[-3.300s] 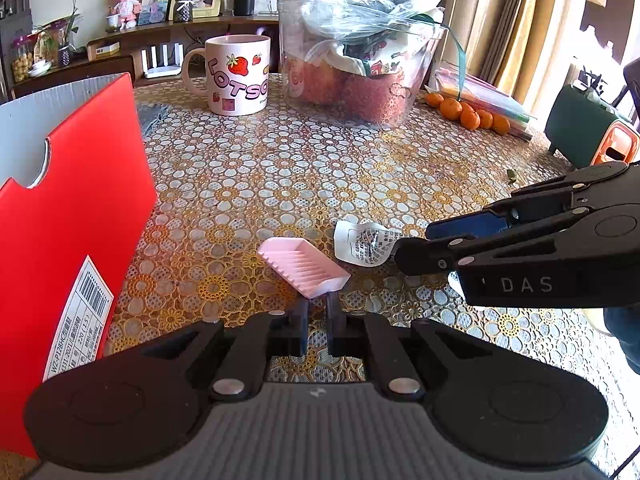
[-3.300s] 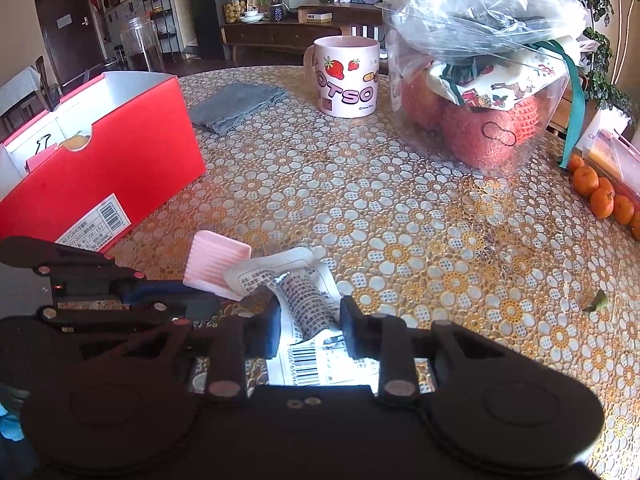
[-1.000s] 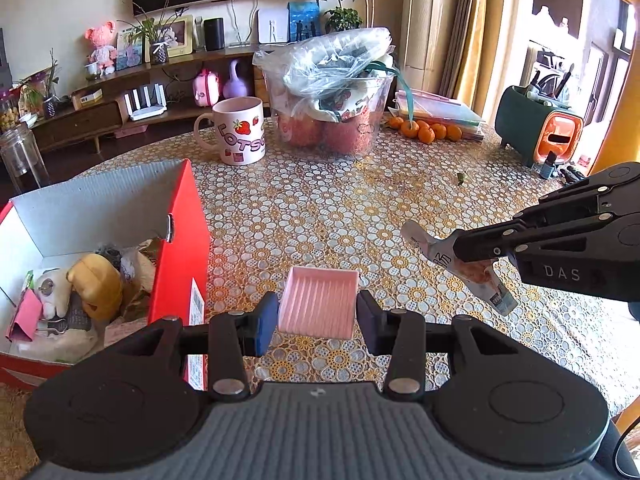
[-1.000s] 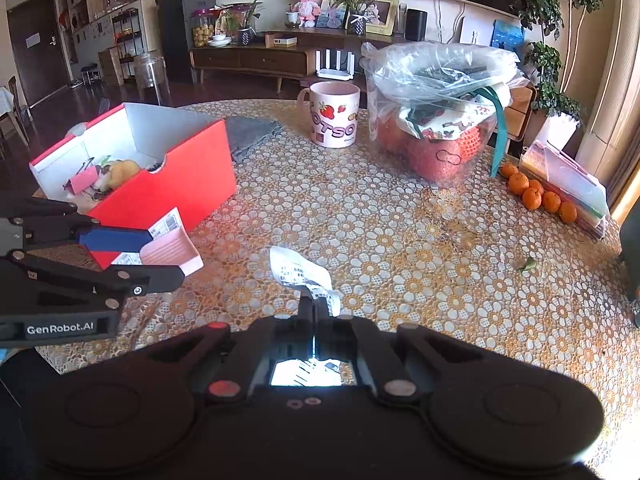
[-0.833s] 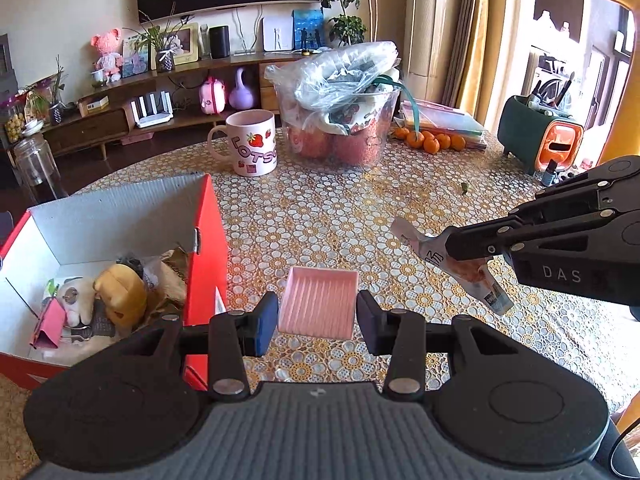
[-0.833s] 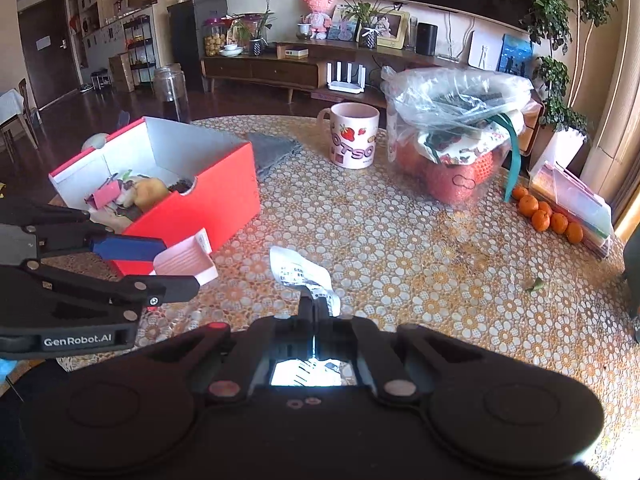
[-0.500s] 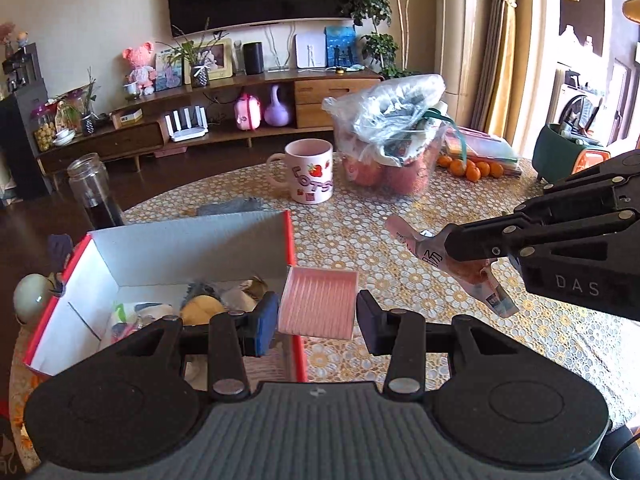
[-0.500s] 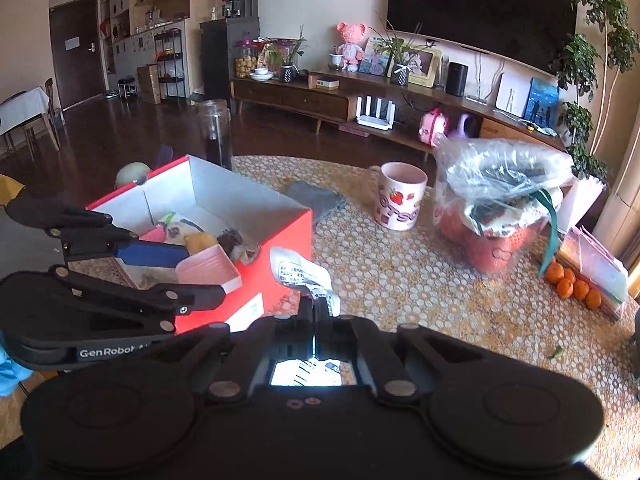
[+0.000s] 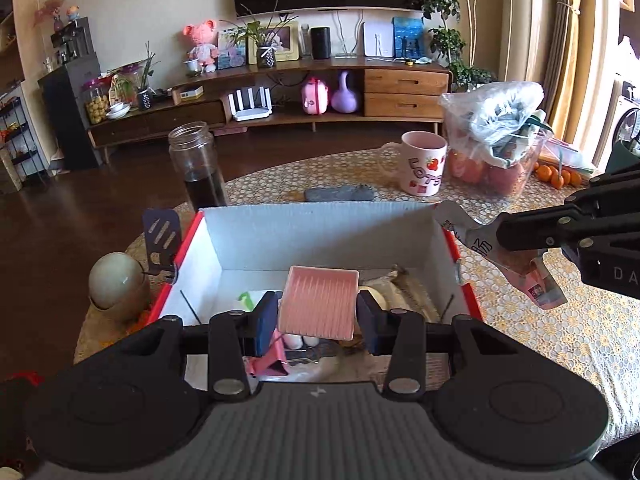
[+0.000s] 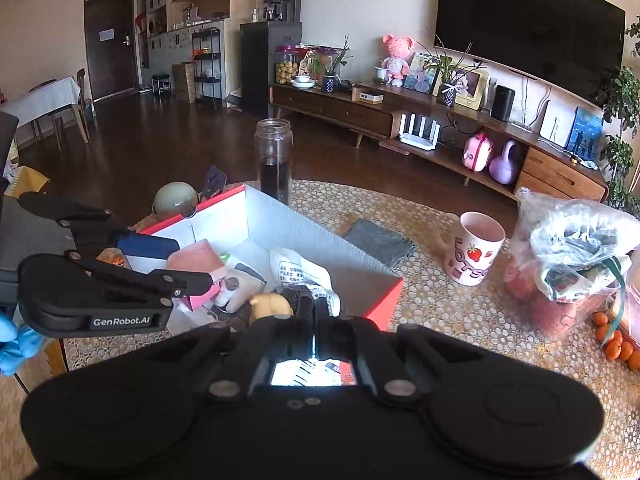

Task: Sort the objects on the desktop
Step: 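Carry the white packet and pink comb over the red shoebox, then open both tools to release the packet and comb into the shoebox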

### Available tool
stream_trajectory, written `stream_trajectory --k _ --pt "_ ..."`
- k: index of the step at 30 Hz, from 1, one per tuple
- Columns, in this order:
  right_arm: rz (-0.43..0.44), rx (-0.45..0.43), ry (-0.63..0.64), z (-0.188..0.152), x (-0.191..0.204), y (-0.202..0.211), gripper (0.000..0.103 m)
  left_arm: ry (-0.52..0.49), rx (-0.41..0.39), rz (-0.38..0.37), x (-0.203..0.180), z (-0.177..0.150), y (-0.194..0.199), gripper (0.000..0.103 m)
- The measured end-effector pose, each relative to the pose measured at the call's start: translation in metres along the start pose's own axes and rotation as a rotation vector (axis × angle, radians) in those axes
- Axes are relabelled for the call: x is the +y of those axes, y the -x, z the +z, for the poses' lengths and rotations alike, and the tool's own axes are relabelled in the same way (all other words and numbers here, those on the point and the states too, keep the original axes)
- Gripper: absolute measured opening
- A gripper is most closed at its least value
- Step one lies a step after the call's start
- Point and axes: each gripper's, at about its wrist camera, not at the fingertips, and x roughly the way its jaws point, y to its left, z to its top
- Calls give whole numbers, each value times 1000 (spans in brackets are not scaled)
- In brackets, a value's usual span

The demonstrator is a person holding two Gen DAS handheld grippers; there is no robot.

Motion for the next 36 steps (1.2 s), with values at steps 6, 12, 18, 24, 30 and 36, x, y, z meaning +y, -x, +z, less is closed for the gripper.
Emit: stream_trajectory --k 6,12,18,24,30,36 --pt "12 11 -17 12 9 -29 0 28 21 26 35 1 -19 41" --pt "13 22 -38 19 15 -59 0 56 51 41 56 -1 -45 41" --pt "0 66 -51 15 17 -86 0 65 84 43 62 -5 -69 41" --pt "-2 97 -53 3 19 -101 0 107 114 55 60 -13 -88 41" --pt "-6 136 -51 -8 16 -113 1 122 120 56 52 -19 -98 41" --pt "-3 159 -48 -15 15 -116 12 135 145 45 47 -24 -107 41"
